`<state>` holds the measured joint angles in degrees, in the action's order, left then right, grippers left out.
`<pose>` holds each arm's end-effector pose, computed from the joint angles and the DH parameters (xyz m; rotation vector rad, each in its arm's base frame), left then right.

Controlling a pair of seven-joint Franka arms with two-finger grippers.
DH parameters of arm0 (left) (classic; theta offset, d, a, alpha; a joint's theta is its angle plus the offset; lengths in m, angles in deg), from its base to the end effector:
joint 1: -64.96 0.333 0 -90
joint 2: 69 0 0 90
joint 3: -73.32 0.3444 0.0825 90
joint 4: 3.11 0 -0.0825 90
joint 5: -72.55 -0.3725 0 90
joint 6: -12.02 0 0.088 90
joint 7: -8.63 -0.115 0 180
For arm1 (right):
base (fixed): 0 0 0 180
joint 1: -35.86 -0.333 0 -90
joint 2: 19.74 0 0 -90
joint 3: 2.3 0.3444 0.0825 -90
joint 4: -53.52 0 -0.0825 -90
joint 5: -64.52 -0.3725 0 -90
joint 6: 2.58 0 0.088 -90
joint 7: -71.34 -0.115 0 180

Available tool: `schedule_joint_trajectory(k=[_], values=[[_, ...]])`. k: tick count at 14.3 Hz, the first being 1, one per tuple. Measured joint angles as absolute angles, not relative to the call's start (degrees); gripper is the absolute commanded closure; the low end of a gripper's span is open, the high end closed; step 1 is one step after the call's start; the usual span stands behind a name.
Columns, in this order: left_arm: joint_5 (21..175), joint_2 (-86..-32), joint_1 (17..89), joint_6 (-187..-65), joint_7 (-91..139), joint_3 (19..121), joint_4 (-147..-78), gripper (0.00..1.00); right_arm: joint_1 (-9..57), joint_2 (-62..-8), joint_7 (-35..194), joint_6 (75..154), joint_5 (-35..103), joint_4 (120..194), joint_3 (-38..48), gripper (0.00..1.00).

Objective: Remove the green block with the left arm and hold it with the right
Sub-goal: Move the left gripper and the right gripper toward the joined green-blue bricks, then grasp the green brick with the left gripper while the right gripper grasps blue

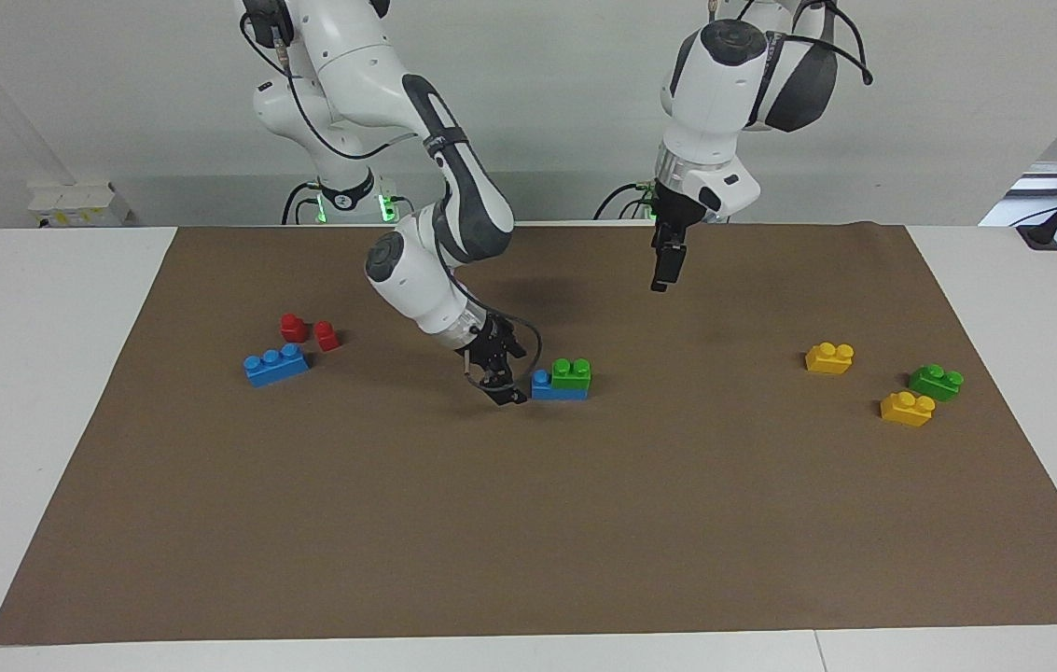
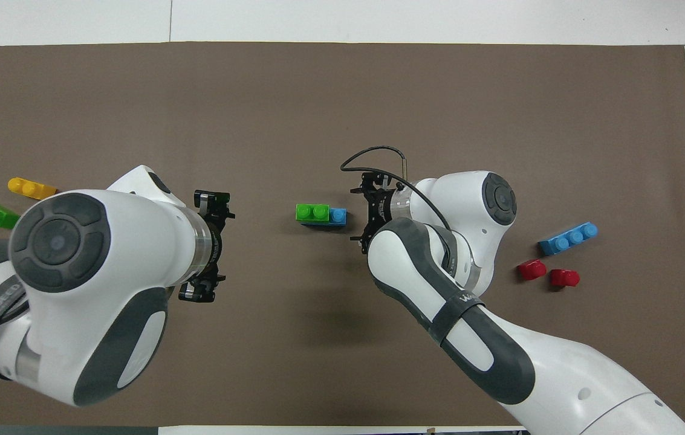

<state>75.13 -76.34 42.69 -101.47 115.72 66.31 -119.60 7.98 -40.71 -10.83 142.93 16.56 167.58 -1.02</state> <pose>0.4450 -0.2561 0.5324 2.3668 1.9432 0.0052 0.5512 0.3003 0.3210 -1.8651 1.9009 0.4737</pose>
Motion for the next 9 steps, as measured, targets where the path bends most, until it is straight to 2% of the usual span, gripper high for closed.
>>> schedule_joint_trajectory(k=[4,9], values=[[75.1,-69.2,40.1,-109.7,122.6,66.3,-119.5,0.0,6.2,-42.1,-10.8,145.3,15.1,167.3,-1.0,0.0],[75.1,-64.1,38.7,-112.3,127.7,66.3,-116.8,0.0,5.2,-42.8,-10.8,147.4,14.8,167.1,-1.0,0.0]])
